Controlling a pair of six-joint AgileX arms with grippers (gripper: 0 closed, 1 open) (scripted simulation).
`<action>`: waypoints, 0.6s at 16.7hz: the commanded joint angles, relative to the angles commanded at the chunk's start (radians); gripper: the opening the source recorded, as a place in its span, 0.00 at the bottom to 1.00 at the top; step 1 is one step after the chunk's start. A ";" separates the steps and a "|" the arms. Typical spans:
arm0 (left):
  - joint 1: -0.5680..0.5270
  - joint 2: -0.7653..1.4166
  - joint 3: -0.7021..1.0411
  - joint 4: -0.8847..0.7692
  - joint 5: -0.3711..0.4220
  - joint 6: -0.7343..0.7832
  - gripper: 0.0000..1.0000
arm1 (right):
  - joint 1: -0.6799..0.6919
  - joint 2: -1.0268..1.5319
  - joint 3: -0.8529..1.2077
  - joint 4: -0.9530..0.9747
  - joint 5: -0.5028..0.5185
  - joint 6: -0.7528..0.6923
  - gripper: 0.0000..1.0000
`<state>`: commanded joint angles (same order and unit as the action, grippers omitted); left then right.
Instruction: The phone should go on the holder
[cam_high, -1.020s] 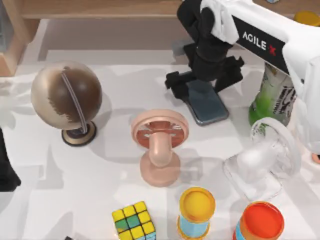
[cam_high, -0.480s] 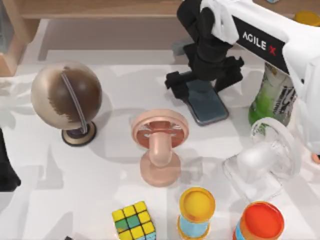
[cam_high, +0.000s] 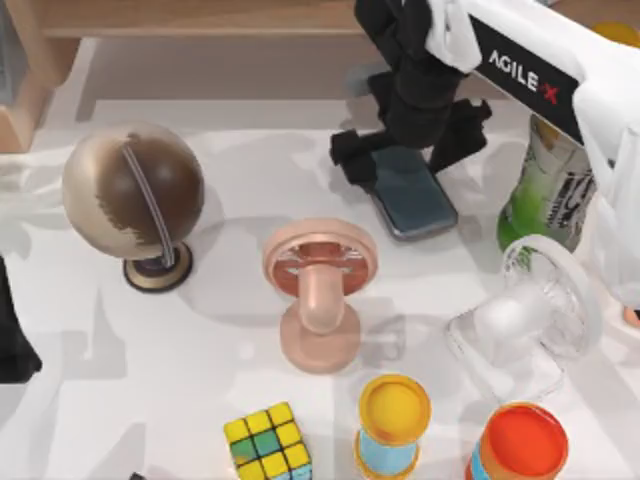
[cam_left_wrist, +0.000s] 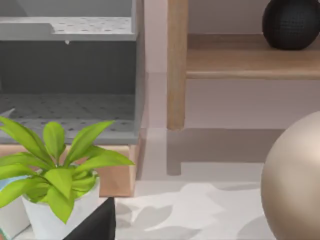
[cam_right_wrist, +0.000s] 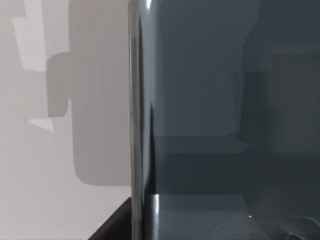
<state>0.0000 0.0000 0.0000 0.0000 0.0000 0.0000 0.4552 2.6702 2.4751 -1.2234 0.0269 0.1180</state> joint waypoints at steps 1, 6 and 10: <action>0.000 0.000 0.000 0.000 0.000 0.000 1.00 | 0.000 0.000 0.000 0.000 0.000 0.000 0.00; 0.000 0.000 0.000 0.000 0.000 0.000 1.00 | 0.014 -0.025 -0.003 0.009 0.005 0.002 0.00; 0.000 0.000 0.000 0.000 0.000 0.000 1.00 | 0.076 -0.164 -0.096 0.062 0.048 0.013 0.00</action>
<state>0.0000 0.0000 0.0000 0.0000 0.0000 0.0000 0.5309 2.5057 2.3792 -1.1610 0.0749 0.1314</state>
